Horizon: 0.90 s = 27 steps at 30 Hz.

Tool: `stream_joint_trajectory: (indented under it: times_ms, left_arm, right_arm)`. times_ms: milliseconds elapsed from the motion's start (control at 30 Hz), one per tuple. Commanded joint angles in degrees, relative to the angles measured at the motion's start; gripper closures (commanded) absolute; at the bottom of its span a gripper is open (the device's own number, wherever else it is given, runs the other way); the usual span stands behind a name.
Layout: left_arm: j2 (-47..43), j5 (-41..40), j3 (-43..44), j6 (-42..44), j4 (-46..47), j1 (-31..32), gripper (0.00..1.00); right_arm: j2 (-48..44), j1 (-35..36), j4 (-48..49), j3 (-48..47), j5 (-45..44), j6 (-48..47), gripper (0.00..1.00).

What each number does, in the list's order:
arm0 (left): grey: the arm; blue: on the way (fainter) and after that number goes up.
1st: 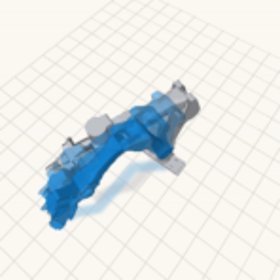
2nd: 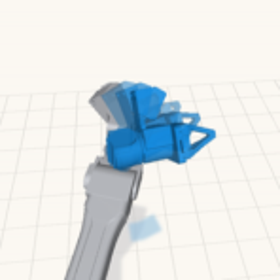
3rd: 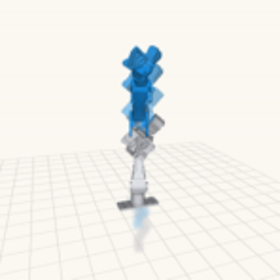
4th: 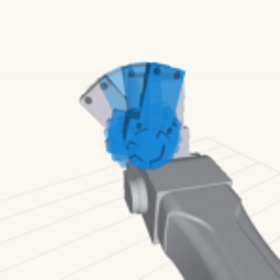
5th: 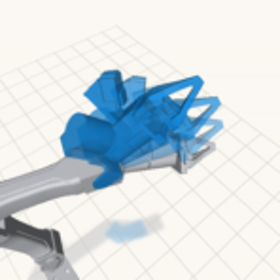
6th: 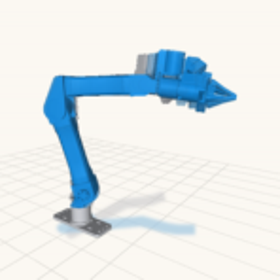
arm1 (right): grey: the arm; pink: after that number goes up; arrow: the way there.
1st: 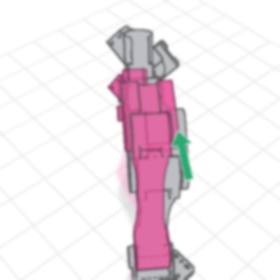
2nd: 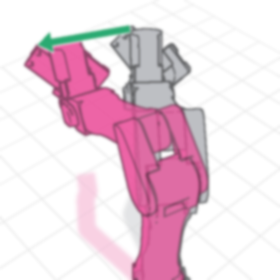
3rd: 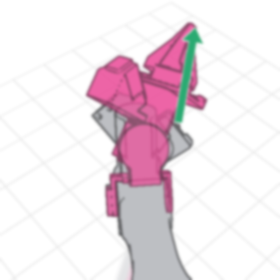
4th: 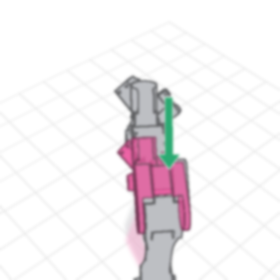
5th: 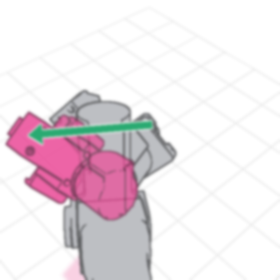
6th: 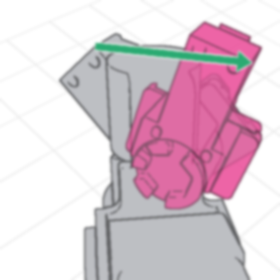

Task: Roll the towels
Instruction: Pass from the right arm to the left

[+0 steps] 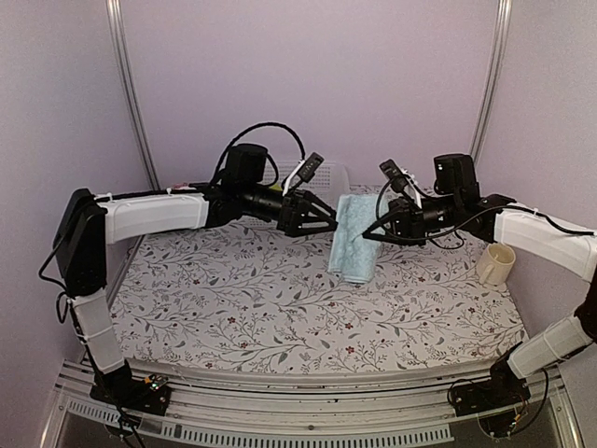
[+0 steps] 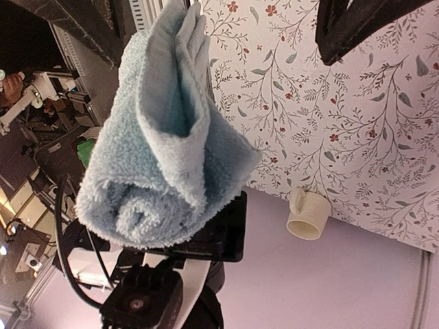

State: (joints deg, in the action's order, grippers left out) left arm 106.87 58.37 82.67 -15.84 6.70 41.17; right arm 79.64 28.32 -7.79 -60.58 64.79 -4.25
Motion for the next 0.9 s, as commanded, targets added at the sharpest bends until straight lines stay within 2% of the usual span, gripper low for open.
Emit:
stream_joint_trajectory:
  times_ms: [0, 233, 300, 533, 733, 867]
  left_arm:
    - [2.71, 2.11, 4.12, 4.78, -1.9, 3.4, 0.03]
    - [4.39, 2.07, 5.04, 4.51, -3.82, 5.3, 0.04]
    - [4.38, 0.68, 5.0, 4.25, -4.26, 5.33, 0.04]
    - [4.99, -12.06, 6.43, 2.39, -8.34, 5.42, 0.1]
    - [6.89, -16.07, 7.9, 2.18, -7.93, 6.92, 0.18]
    - [8.74, -16.79, 9.25, 2.3, -8.15, 7.51, 0.24]
  right_arm:
    - [-0.49, -0.34, 2.13, -2.59, 0.3, -0.39, 0.93]
    - [0.82, -0.37, 4.32, -3.75, -10.6, 2.47, 0.93]
    - [1.51, -0.32, 4.74, -4.0, -16.05, 4.33, 0.93]
    - [1.35, -0.34, 6.73, -1.9, -27.45, 10.67, 0.93]
    - [1.36, 0.04, 11.37, 0.89, -27.1, 16.45, 0.92]
    - [2.14, 0.78, 11.49, 0.69, -27.15, 17.16, 0.92]
